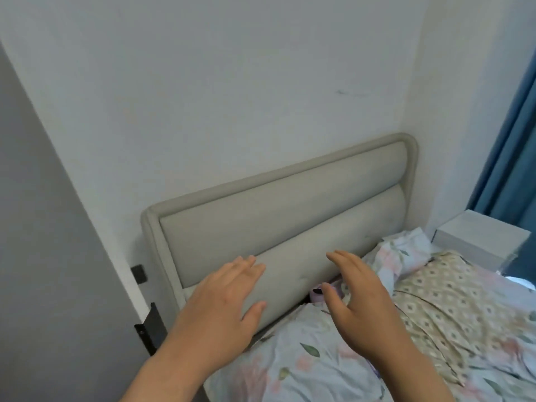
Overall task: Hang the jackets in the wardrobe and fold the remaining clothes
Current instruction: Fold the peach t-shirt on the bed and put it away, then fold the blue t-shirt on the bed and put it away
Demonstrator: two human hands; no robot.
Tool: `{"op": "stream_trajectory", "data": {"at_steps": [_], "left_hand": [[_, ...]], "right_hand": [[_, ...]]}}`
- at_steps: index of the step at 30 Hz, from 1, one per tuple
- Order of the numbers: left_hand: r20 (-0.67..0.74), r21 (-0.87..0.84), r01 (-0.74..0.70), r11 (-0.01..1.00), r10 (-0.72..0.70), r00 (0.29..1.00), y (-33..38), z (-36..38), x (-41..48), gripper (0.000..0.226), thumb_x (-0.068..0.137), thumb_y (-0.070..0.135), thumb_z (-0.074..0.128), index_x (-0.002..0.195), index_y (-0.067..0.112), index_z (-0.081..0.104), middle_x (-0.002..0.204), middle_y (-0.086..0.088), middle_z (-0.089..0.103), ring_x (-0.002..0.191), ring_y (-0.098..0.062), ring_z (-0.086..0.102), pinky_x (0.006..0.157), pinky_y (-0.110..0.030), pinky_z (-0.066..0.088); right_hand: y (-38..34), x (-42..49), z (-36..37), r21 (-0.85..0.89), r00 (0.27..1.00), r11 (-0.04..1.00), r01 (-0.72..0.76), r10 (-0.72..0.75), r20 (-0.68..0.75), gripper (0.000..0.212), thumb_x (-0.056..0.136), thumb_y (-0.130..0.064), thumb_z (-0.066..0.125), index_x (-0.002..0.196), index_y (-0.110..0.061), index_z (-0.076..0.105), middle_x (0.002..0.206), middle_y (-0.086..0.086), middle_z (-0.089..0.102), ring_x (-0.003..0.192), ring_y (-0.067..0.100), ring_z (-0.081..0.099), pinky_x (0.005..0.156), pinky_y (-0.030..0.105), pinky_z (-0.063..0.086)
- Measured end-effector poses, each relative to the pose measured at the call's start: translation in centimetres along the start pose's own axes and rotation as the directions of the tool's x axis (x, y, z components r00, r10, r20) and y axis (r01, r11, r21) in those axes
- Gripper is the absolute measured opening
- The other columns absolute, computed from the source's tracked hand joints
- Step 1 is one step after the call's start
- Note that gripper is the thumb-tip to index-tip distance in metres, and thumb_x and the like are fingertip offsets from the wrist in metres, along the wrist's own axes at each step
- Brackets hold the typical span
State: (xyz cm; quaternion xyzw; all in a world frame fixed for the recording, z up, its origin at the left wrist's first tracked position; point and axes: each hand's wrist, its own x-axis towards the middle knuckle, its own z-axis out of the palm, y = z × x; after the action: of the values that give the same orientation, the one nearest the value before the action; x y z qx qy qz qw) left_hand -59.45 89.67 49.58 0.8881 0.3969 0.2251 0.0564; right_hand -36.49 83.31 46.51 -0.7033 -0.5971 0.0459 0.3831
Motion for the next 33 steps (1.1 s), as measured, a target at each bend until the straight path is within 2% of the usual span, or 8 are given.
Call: {"op": "stream_trajectory", "data": {"at_steps": [4,8,13,16,20,23,27,33], "left_hand": [[0.065,0.010,-0.042,0.999,0.042,0.997,0.2,2.2,2.7,0.058,0.098,0.044,0.050,0.151,0.033,0.032,0.158,0.018,0.019,0.147,-0.003,0.018,0.111,-0.009,-0.002],[0.114,-0.063,-0.086,0.994,0.093,0.989,1.5,4.0,4.6,0.054,0.076,0.034,0.065,0.126,0.014,0.067,0.133,-0.004,0.062,0.122,-0.024,0.060,0.103,-0.034,0.044],[0.141,-0.131,-0.112,0.985,0.130,0.981,2.3,6.8,6.0,0.067,0.079,0.054,0.042,0.128,0.014,0.066,0.135,-0.003,0.059,0.126,-0.023,0.056,0.105,-0.042,0.039],[0.161,-0.161,-0.174,0.971,0.200,0.967,3.5,7.8,6.9,0.054,0.084,0.047,0.050,0.129,0.020,0.064,0.135,0.005,0.058,0.123,-0.015,0.056,0.104,-0.030,0.035],[0.212,-0.307,-0.235,0.922,0.307,0.928,5.0,10.1,7.8,0.056,0.091,0.033,0.067,0.141,0.039,0.042,0.140,0.026,0.027,0.136,0.004,0.028,0.108,-0.011,0.012],[0.233,-0.380,-0.285,0.880,0.389,0.891,6.6,11.7,8.1,0.055,0.089,0.032,0.069,0.141,0.031,0.049,0.139,0.028,0.029,0.135,0.004,0.030,0.108,-0.014,0.018],[0.275,-0.464,-0.333,0.821,0.491,0.827,8.7,14.4,7.9,0.055,0.088,0.030,0.070,0.140,0.026,0.053,0.145,0.016,0.043,0.133,0.003,0.031,0.107,-0.015,0.019],[0.367,-0.550,-0.350,0.759,0.595,0.715,13.2,17.5,6.7,0.057,0.091,0.037,0.065,0.144,0.031,0.045,0.152,0.016,0.036,0.143,-0.007,0.031,0.116,-0.029,0.024]], "right_hand": [[2.4,0.1,-2.1,-0.085,0.999,0.996,-0.040,0.038,-0.022,0.051,0.095,-0.033,0.058,0.144,-0.029,0.045,0.149,-0.014,0.037,0.141,0.004,0.028,0.109,0.014,0.017],[4.9,-1.2,-3.8,-0.140,0.991,0.982,-0.129,0.123,-0.054,0.054,0.097,-0.039,0.054,0.148,-0.035,0.037,0.152,-0.021,0.028,0.129,-0.018,0.012,0.101,-0.003,0.003],[7.2,-4.7,-6.2,-0.208,0.956,0.934,-0.291,0.275,-0.100,0.056,0.097,-0.042,0.051,0.149,-0.041,0.030,0.155,-0.023,0.023,0.139,-0.007,0.015,0.105,0.004,0.006],[7.6,-7.3,-7.3,-0.237,0.928,0.898,-0.371,0.348,-0.136,0.055,0.098,-0.042,0.051,0.149,-0.040,0.031,0.155,-0.022,0.024,0.141,-0.005,0.017,0.107,0.007,0.007],[7.1,-10.8,-8.1,-0.267,0.866,0.825,-0.499,0.464,-0.185,0.055,0.098,-0.045,0.048,0.150,-0.042,0.028,0.156,-0.022,0.020,0.143,-0.003,0.014,0.109,0.012,0.011],[6.7,-13.2,-8.0,-0.295,0.819,0.764,-0.573,0.529,-0.221,0.056,0.098,-0.047,0.047,0.150,-0.044,0.025,0.157,-0.023,0.017,0.142,-0.004,0.011,0.107,0.009,0.007],[6.1,-16.7,-8.4,-0.298,0.735,0.672,-0.678,0.625,-0.263,0.056,0.098,-0.046,0.047,0.150,-0.043,0.025,0.158,-0.022,0.018,0.145,0.002,0.015,0.114,0.021,0.019],[5.2,-22.9,-10.3,-0.298,0.592,0.513,-0.805,0.726,-0.350,0.057,0.099,-0.046,0.046,0.152,-0.040,0.023,0.160,-0.018,0.017,0.146,0.003,0.011,0.116,0.023,0.017]]}}
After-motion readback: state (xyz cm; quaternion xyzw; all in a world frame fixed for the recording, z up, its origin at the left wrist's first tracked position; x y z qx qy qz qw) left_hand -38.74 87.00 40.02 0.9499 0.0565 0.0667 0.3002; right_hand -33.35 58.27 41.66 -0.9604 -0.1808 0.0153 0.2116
